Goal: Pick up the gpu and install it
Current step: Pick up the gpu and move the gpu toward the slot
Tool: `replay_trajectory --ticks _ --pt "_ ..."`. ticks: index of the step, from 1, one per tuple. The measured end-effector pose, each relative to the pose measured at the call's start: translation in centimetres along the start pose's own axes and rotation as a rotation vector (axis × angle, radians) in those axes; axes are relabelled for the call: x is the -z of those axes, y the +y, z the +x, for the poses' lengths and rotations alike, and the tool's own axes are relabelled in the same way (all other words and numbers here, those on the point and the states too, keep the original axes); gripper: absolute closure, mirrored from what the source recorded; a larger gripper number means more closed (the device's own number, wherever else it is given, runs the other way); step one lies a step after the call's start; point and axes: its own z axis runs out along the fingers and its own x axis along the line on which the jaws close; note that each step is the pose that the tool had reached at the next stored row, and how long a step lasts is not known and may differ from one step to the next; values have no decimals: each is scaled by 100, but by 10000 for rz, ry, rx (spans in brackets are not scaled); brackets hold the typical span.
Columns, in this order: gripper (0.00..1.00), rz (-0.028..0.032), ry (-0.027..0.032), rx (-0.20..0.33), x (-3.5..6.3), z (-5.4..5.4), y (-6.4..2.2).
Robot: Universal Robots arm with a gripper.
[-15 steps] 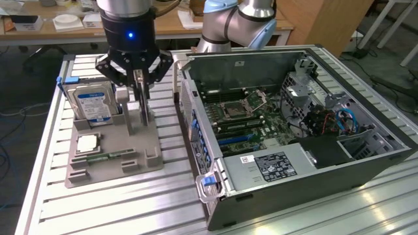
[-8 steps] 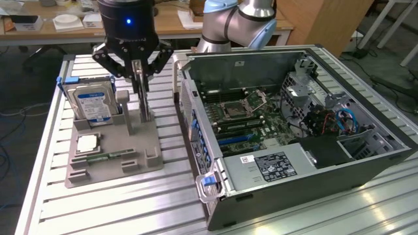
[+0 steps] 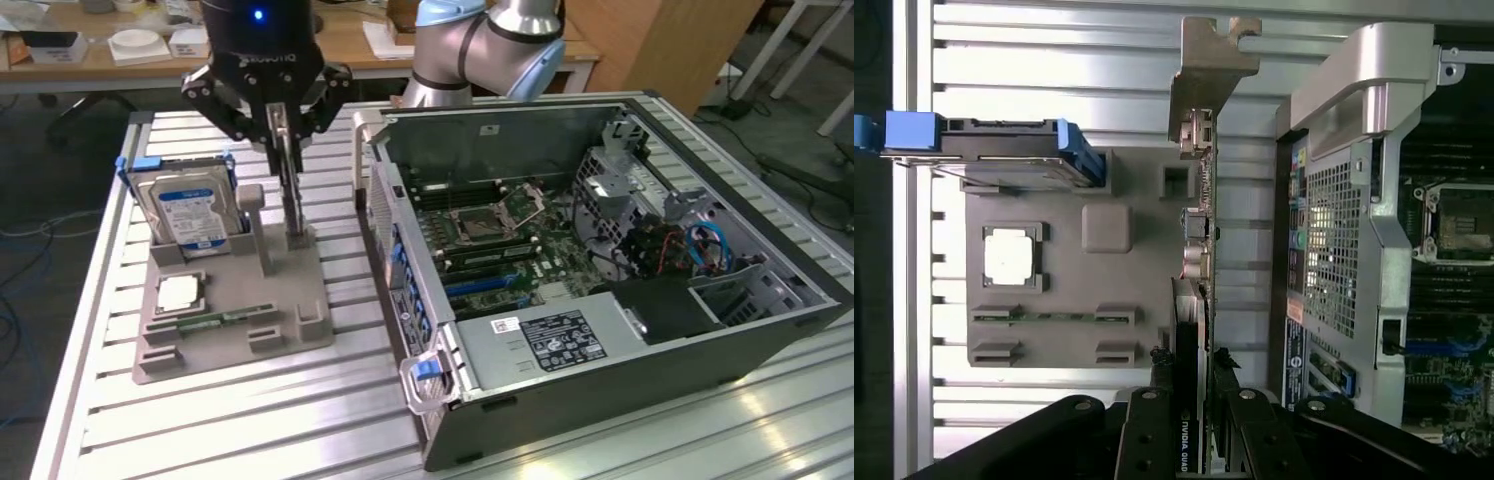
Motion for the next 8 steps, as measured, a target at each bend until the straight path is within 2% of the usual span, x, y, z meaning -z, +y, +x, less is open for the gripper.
replay_trajectory --ticks 8 --pt "75 -2 -2 -1 210 -4 7"
